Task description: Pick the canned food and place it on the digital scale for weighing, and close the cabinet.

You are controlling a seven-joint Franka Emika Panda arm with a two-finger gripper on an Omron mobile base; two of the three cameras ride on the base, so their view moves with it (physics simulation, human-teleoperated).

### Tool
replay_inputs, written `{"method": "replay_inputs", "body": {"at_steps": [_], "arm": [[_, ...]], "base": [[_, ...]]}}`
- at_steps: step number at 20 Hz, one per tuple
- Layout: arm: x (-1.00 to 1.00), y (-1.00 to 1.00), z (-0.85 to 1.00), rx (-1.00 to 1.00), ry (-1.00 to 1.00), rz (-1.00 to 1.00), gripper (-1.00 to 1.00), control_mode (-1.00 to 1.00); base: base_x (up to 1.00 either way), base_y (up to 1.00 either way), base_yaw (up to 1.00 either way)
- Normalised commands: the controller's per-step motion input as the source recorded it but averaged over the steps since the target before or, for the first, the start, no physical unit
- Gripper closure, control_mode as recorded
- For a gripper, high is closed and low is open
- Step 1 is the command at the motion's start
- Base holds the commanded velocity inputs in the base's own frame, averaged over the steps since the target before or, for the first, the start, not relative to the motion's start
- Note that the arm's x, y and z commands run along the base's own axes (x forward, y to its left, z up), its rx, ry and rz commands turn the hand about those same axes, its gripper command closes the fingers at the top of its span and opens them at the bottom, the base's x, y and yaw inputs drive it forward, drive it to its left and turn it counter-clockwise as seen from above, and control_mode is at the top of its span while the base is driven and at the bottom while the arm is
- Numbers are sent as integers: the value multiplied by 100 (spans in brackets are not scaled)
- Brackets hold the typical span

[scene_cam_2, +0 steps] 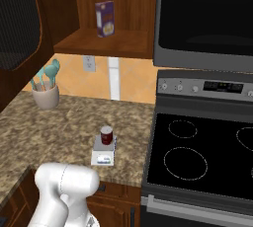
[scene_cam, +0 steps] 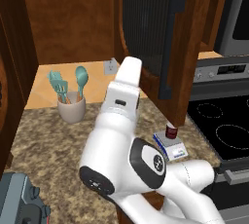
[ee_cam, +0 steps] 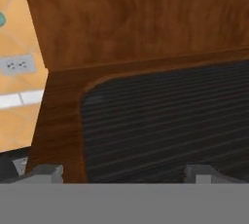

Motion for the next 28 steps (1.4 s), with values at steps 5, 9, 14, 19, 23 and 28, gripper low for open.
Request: {"method": "replay_inputs", "body": {"at_steps": [5, 9, 14, 19, 23, 28], "arm": [[11, -43, 0, 4, 0, -13, -100, -100], [12, -43, 0, 5, 0, -6, -100, -100], [9, -47, 4, 6, -1, -6, -100, -100], [1, -70, 8, 11, -3, -6, -100, -100], [11, -77, 6, 13, -3, -5, -100, -100], [17, -61, 11, 12, -1, -1, -100, -100]], "base": [[0, 0, 0], [0, 0, 0], [0, 0, 0], [0, 0, 0], [0, 0, 0], [0, 0, 0]]}}
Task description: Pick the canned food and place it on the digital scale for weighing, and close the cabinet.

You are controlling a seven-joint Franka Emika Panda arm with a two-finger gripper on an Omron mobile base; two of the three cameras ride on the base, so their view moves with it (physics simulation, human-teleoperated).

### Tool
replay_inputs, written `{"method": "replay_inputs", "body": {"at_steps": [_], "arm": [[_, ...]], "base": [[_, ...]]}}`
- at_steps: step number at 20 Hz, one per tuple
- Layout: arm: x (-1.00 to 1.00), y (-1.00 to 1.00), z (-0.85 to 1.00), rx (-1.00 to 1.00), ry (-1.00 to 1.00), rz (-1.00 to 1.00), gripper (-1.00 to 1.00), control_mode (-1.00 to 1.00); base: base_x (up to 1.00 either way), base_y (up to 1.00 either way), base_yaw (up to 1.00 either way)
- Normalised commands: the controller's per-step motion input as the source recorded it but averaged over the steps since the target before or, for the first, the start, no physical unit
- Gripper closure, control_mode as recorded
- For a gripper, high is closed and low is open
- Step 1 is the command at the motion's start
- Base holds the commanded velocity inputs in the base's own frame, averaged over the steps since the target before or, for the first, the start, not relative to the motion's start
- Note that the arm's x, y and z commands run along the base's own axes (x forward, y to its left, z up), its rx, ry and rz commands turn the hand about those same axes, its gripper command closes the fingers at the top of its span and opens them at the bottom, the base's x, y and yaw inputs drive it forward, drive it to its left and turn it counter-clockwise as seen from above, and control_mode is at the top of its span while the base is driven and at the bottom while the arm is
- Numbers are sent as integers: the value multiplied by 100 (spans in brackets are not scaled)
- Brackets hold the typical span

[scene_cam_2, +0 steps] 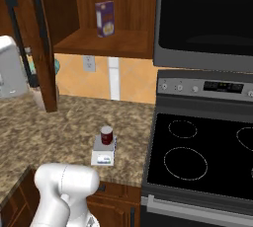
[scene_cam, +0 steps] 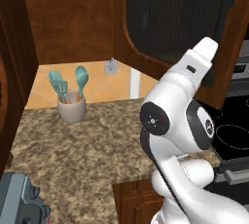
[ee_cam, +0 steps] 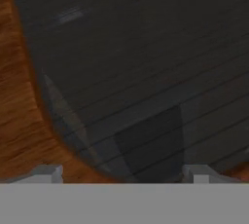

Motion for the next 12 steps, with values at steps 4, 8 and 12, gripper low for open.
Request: {"method": "replay_inputs", "body": {"at_steps": [4, 8, 12], "arm": [[32, -34, 16, 8, 0, 0, -100, -100], [39, -25, 3, 10, 0, 5, -100, -100], [53, -33, 0, 14, 0, 12, -100, -100]], "base": [[0, 0, 0], [0, 0, 0], [0, 0, 0]]}}
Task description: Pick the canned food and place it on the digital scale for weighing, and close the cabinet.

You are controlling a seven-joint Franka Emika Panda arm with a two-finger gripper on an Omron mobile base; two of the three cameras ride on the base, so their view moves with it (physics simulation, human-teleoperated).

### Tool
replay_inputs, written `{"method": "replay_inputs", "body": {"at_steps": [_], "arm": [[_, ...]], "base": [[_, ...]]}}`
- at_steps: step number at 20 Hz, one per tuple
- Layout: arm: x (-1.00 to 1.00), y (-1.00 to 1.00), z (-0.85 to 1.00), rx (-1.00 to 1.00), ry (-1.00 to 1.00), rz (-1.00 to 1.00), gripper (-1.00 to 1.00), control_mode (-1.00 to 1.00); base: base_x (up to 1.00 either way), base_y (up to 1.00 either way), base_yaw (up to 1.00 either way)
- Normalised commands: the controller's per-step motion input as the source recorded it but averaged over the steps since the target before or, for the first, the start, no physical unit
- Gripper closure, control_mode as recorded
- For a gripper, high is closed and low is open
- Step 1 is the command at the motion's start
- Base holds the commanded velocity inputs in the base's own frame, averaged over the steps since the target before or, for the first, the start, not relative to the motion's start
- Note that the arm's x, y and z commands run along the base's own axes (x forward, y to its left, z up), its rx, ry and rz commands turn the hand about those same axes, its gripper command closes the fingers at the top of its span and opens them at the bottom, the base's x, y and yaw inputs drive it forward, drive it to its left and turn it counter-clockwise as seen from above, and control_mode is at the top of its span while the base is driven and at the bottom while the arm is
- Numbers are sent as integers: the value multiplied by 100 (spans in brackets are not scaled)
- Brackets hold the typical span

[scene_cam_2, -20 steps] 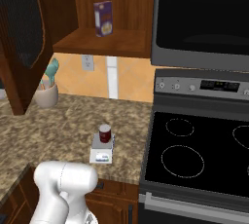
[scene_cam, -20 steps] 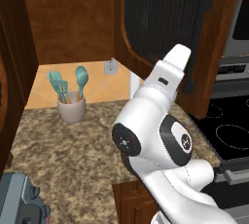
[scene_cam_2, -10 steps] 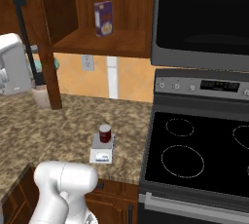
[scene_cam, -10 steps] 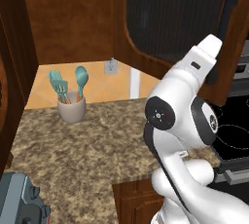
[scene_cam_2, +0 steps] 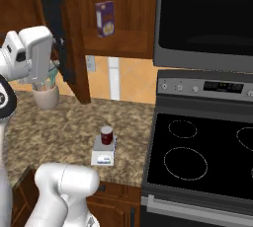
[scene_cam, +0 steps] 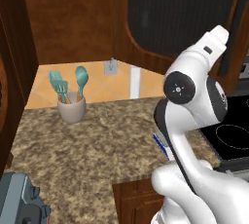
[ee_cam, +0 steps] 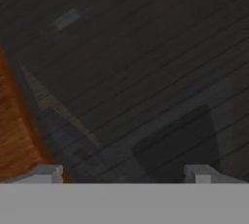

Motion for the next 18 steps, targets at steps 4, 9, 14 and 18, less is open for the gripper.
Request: {"method": "replay_inputs", "body": {"at_steps": [4, 9, 14, 18], "arm": [[64, -39, 0, 11, 0, 14, -100, -100], [49, -38, 0, 13, 0, 21, -100, -100], [37, -37, 0, 8, 0, 20, -100, -100], [61, -10, -5, 5, 0, 14, -100, -100]], "base": [[0, 0, 0], [0, 0, 0], [0, 0, 0], [0, 0, 0]]}}
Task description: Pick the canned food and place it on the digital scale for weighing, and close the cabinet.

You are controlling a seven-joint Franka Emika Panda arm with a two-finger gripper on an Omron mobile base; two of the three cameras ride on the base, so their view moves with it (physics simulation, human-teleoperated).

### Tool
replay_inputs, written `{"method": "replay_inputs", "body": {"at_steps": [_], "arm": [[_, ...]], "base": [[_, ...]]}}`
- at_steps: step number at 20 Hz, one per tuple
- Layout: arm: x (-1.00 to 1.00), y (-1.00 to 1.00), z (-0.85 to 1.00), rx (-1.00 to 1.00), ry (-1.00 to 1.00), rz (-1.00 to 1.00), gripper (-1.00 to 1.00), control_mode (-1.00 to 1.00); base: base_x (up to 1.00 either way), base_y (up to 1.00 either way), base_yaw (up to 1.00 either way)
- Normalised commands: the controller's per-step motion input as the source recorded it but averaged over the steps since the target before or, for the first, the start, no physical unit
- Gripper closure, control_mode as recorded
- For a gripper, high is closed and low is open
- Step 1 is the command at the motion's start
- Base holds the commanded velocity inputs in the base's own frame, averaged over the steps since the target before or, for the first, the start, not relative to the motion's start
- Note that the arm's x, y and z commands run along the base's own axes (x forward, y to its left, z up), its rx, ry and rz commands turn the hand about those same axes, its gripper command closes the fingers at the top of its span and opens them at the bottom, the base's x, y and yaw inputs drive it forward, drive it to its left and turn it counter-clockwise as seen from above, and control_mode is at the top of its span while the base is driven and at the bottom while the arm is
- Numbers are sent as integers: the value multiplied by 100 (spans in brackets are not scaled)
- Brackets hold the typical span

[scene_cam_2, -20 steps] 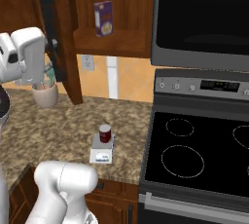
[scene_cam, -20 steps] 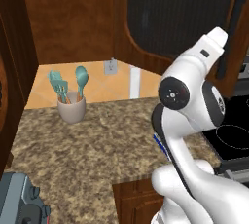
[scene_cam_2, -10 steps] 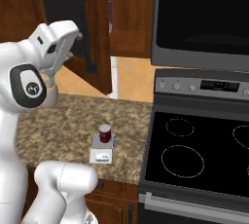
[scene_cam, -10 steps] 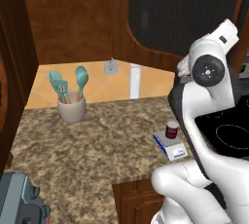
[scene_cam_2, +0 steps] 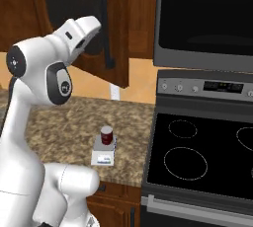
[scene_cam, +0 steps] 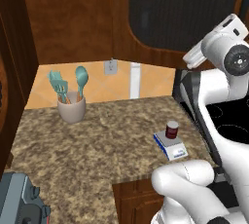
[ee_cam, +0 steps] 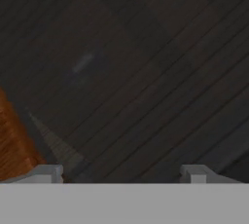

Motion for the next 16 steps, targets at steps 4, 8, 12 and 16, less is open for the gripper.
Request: {"method": "replay_inputs", "body": {"at_steps": [4, 8, 12, 16], "arm": [[58, -10, -2, 3, 0, 13, -100, -100], [59, -8, -3, 2, 0, 13, -100, -100], [59, 0, 0, 0, 10, 7, -100, -100], [47, 0, 0, 0, 9, 5, -100, -100]], "base": [[0, 0, 0], [0, 0, 0], [0, 0, 0], [0, 0, 0]]}}
